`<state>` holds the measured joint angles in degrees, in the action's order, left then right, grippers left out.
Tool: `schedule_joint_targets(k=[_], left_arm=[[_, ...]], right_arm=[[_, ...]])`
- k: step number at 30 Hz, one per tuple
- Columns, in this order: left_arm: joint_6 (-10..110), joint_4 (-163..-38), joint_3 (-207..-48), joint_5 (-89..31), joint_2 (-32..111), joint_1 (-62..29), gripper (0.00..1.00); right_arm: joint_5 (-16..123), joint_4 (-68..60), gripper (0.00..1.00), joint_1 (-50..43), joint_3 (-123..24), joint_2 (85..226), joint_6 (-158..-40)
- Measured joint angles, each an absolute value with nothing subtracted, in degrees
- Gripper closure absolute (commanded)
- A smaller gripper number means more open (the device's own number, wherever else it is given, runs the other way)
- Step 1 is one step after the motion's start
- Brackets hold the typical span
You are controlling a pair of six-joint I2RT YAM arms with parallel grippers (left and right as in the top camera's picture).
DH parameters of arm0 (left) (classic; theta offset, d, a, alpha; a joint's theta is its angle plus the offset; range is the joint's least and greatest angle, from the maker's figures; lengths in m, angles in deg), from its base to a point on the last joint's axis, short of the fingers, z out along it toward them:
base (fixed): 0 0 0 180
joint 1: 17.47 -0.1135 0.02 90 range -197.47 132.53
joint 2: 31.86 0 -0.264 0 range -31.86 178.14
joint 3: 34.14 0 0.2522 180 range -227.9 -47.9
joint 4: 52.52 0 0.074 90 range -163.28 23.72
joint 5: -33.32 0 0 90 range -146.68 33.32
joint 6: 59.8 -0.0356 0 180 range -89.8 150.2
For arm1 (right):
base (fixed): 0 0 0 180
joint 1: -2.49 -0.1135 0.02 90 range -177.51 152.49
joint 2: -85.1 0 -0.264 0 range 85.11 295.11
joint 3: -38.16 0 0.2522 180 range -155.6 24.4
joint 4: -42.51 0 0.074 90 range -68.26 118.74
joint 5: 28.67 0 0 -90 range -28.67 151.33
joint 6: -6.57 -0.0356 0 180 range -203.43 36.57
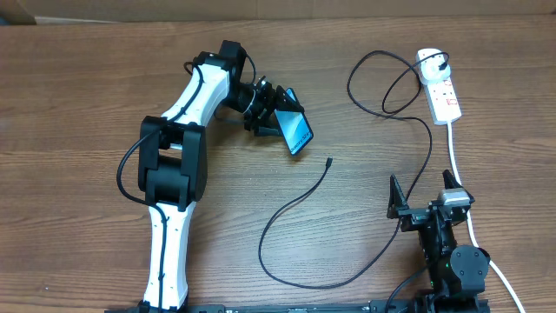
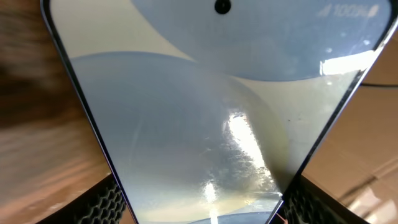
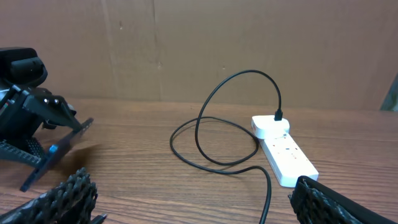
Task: Plug charger to phone and switch on socket
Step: 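Lift the phone with the left gripper and tilt it upright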
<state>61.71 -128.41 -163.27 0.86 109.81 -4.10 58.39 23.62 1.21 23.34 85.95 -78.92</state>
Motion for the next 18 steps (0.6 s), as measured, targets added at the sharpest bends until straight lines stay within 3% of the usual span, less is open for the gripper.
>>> schedule_joint_targets(k=[18], left_arm=[[61.8,-128.4,-163.3,26.8,109.8,-6.1,0.38]], right_arm=[[58.4,23.6,0.00,1.2,23.3,85.9,-78.9]])
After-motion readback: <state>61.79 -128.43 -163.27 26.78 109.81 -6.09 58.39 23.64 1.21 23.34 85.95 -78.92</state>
